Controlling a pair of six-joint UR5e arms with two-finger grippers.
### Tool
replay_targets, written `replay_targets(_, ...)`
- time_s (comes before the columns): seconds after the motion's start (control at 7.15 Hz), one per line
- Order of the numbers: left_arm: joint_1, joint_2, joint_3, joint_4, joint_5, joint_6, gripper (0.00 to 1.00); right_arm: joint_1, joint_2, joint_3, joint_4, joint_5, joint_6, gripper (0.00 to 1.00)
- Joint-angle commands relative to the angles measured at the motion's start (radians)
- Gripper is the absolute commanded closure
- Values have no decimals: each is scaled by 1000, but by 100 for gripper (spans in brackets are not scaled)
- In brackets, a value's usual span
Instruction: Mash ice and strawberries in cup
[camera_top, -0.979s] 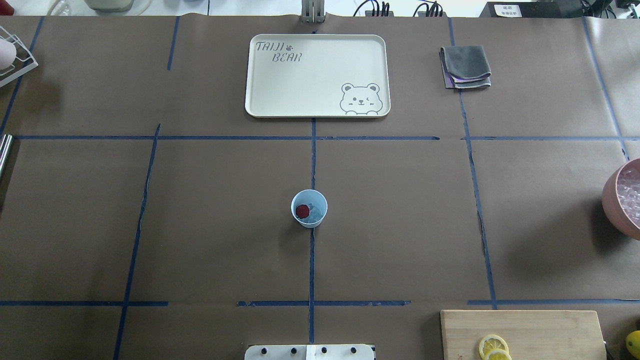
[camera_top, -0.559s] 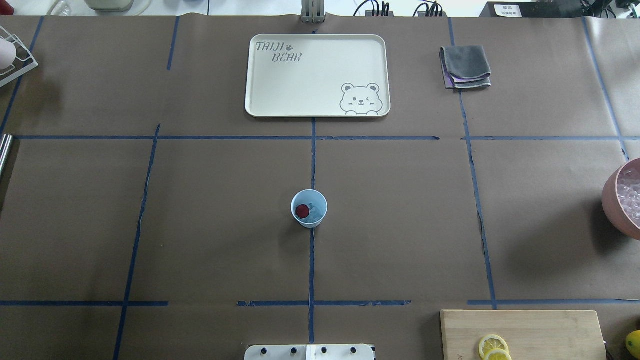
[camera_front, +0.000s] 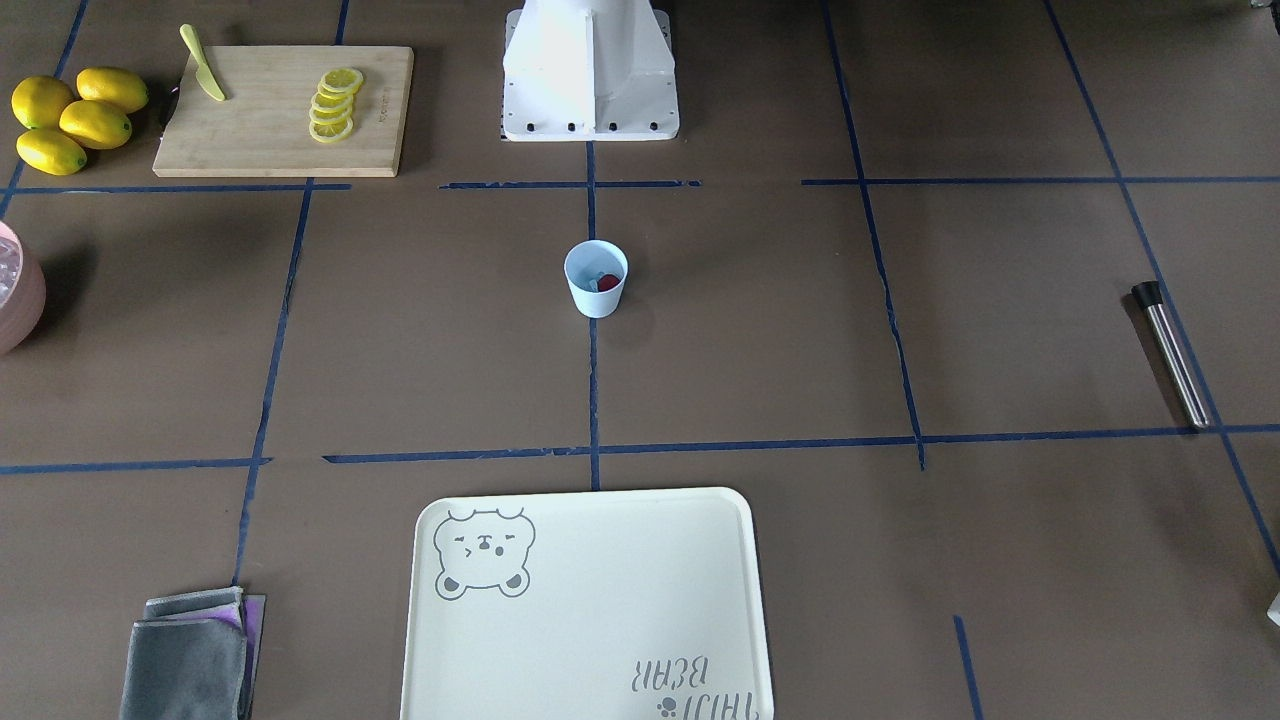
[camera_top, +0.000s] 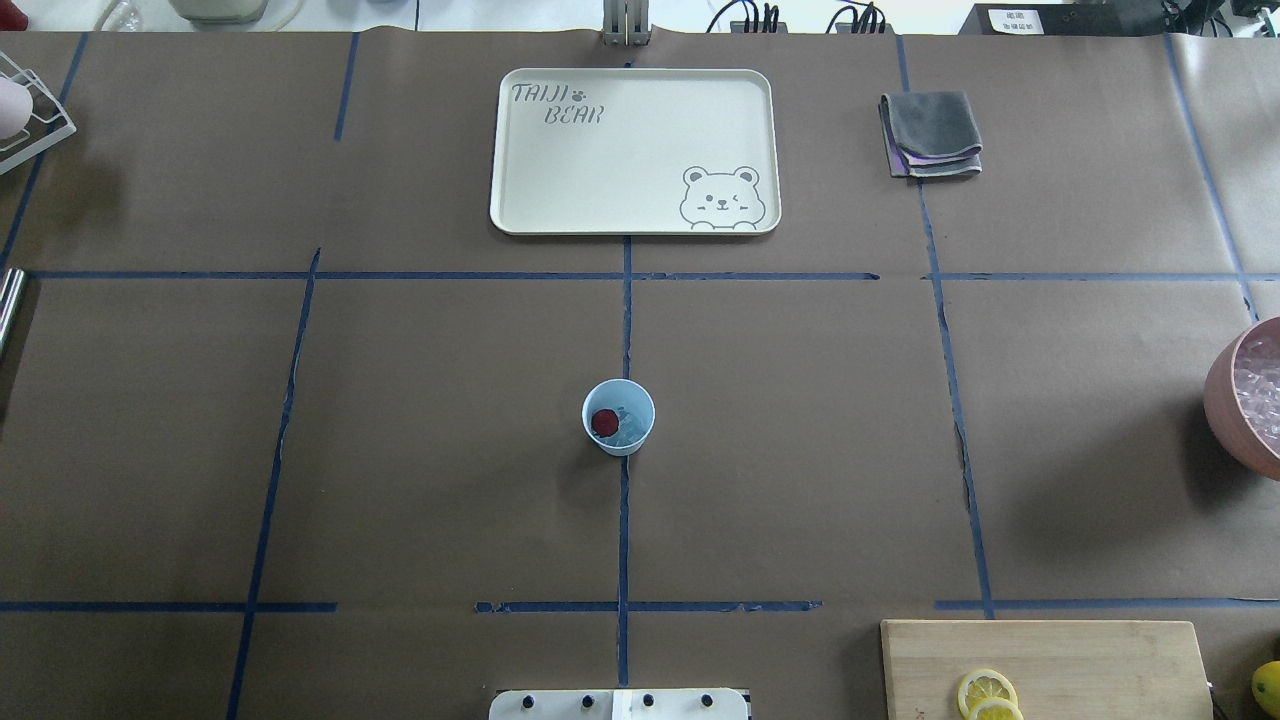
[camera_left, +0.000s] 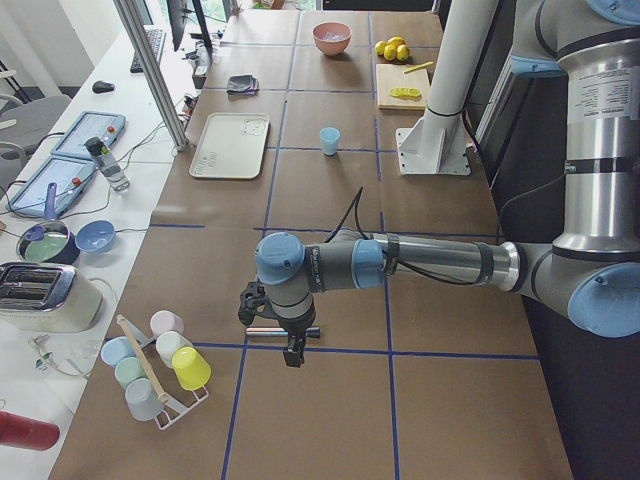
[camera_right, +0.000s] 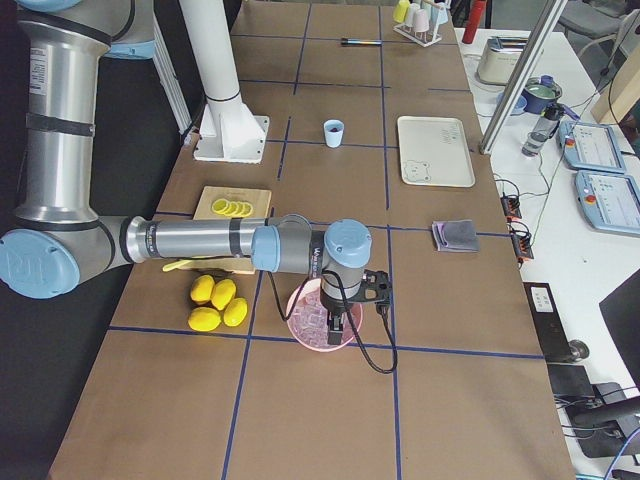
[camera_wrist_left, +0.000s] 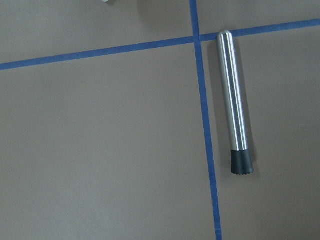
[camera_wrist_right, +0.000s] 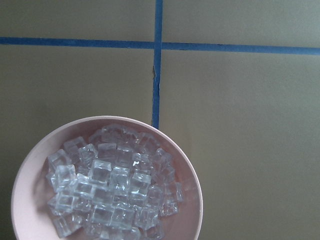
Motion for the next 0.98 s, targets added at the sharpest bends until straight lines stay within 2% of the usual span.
replay_targets(0.0,0,0,-4,0,-6,3,0,0,0,1,0,1,2,0)
replay_targets(0.84,0,0,-13,0,-6,3,0,-2,2,4,0,2,2,0)
